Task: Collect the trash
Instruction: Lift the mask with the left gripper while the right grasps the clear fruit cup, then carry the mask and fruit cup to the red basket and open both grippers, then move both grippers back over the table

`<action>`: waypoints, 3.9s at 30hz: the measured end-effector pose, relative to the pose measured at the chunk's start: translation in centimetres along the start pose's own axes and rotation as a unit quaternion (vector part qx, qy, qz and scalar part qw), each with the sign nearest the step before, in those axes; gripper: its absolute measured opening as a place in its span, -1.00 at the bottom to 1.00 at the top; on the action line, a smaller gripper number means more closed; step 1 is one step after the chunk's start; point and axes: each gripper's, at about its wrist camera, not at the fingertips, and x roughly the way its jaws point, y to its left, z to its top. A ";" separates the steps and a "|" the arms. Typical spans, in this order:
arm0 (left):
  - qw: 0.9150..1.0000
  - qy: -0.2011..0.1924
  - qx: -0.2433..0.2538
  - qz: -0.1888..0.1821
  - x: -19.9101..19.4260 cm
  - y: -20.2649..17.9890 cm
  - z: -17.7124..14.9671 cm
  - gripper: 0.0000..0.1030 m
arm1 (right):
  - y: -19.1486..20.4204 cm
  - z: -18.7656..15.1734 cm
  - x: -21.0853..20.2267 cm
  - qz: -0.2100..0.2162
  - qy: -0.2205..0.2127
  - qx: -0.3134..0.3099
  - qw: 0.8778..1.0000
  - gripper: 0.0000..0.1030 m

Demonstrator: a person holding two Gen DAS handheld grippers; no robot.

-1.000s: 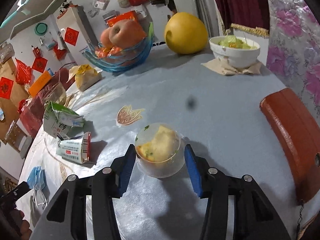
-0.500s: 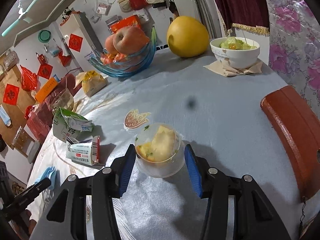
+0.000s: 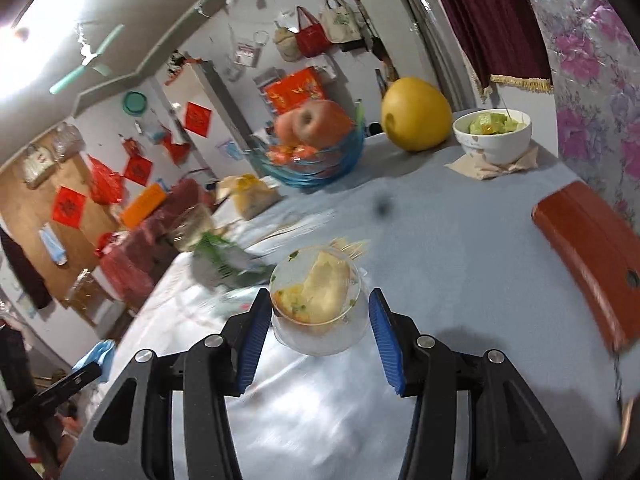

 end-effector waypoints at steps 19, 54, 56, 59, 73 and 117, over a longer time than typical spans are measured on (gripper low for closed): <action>0.998 -0.059 -0.030 0.007 -10.2 3.9 -3.8 -0.30 | 10.2 -7.1 -10.4 0.079 -0.027 -0.084 0.993 -0.03; 0.912 0.030 -0.330 0.243 -16.6 31.5 -24.8 0.66 | 34.2 -20.7 -2.8 0.203 0.164 -0.246 0.933 -0.03; 0.900 0.019 -0.345 0.267 -17.5 32.1 -25.0 0.72 | 35.7 -22.0 -2.2 0.211 0.181 -0.256 0.926 -0.03; 0.878 0.002 -0.360 0.315 -18.9 33.3 -25.5 0.78 | 38.1 -24.2 -1.1 0.225 0.210 -0.275 0.911 -0.03; 0.808 -0.045 -0.448 0.381 -22.7 37.2 -27.9 0.83 | 49.0 -33.9 2.9 0.284 0.296 -0.359 0.838 0.00; 0.903 -0.071 -0.271 0.326 -20.0 24.7 -21.6 0.87 | 35.9 -23.6 -5.7 0.215 0.155 -0.266 0.927 0.47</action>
